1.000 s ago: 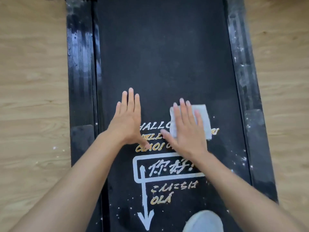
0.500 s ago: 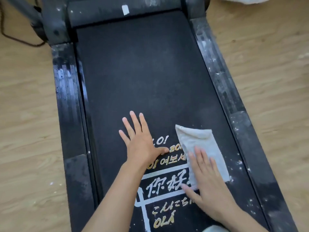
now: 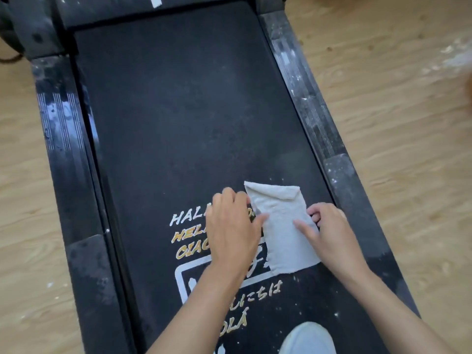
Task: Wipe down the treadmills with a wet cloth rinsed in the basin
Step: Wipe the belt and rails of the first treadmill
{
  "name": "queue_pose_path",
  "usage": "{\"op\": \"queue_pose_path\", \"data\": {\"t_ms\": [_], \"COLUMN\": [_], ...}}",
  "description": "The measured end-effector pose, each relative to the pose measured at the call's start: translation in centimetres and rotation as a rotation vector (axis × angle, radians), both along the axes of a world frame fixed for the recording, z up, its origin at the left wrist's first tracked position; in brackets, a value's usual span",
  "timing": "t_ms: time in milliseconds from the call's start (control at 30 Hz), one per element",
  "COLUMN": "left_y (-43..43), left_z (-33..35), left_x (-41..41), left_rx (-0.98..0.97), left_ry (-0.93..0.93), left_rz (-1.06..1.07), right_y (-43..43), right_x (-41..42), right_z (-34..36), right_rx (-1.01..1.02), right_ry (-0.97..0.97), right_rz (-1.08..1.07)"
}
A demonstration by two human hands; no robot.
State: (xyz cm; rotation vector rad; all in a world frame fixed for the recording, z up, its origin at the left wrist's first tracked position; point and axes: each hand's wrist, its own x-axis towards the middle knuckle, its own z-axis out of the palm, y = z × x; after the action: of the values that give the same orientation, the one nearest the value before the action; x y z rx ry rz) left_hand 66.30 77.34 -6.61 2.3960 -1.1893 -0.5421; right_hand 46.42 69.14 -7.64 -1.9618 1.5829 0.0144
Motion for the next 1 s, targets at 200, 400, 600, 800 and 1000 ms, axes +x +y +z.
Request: {"op": "queue_pose_path", "data": {"t_ms": [200, 400, 600, 800, 1000], "left_y": [1.0, 1.0, 2.1, 2.7, 0.2], "left_z": [-2.1, -2.3, -3.3, 1.3, 1.2], "left_x": [-2.5, -2.9, -2.6, -2.4, -1.3], "left_rx": [-0.036, -0.105, -0.202, -0.43, -0.283], "left_ry": [0.082, -0.033, -0.067, 0.517, 0.706], "left_rz": [-0.174, -0.253, -0.289, -0.207, -0.001], "right_y": [0.8, 0.3, 0.4, 0.9, -0.7], "right_x": [0.8, 0.5, -0.2, -0.7, 1.5], "right_z": [1.7, 3.3, 4.3, 8.6, 7.4], "right_rx": [0.02, 0.201, 0.221, 0.14, -0.116], "right_ry": [-0.234, -0.407, -0.403, -0.517, -0.42], "right_rz": [-0.007, -0.171, -0.169, -0.233, -0.171]}}
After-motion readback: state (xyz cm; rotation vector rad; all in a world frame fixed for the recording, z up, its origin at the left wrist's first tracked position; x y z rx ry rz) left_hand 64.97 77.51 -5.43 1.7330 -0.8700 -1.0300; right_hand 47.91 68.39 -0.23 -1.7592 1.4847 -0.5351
